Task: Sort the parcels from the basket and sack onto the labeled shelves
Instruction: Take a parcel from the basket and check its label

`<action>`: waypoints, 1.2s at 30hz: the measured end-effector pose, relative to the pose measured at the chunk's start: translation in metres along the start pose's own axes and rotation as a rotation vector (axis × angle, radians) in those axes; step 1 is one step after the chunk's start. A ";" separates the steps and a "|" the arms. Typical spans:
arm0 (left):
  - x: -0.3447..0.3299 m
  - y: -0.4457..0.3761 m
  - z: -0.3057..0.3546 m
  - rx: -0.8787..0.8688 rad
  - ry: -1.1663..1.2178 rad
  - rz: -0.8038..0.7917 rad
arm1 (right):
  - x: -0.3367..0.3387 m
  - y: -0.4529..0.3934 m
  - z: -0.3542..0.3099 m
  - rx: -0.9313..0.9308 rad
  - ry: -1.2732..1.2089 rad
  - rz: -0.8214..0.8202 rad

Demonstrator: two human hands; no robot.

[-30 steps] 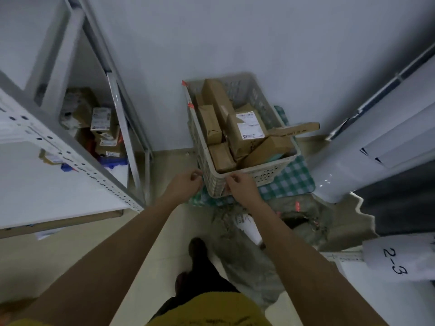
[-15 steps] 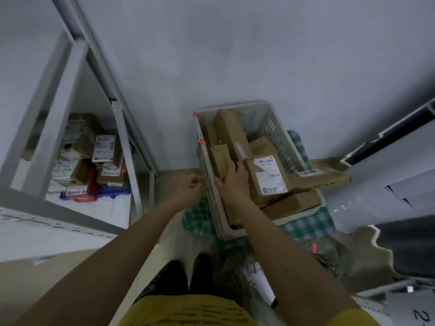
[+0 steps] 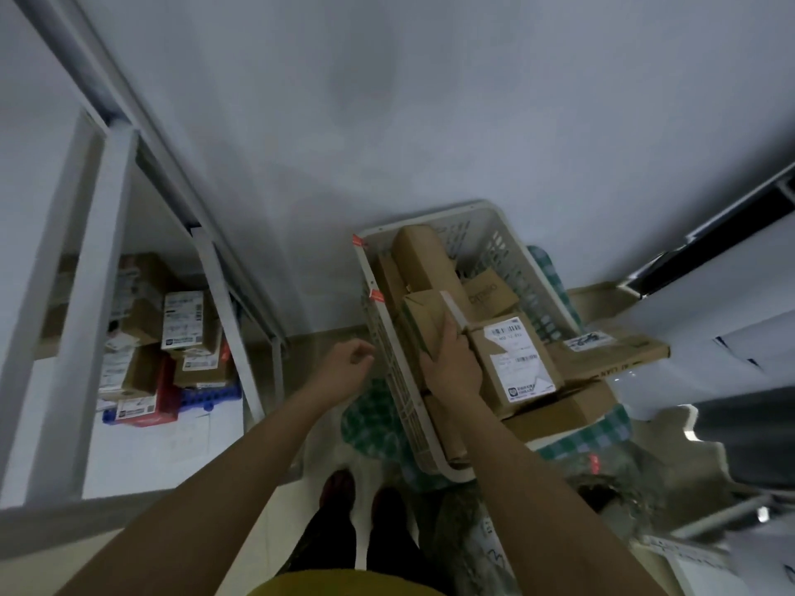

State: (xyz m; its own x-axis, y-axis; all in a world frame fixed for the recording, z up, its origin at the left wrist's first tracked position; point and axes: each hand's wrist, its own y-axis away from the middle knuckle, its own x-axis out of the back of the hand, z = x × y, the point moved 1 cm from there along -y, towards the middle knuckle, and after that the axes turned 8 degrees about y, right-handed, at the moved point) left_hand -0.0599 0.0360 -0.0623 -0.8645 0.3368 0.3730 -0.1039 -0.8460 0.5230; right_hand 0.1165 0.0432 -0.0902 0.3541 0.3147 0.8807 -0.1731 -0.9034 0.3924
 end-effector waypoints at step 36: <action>0.036 -0.025 0.095 0.162 0.680 -0.074 | 0.193 0.019 0.059 -0.219 -1.170 0.383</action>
State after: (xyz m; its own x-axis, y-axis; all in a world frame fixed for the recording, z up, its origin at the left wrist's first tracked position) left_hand -0.0417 0.1088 0.0111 -0.9793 0.0129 -0.2020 -0.1451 -0.7406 0.6561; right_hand 0.2355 0.0694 0.0715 0.8315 -0.5066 0.2281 -0.5549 -0.7768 0.2978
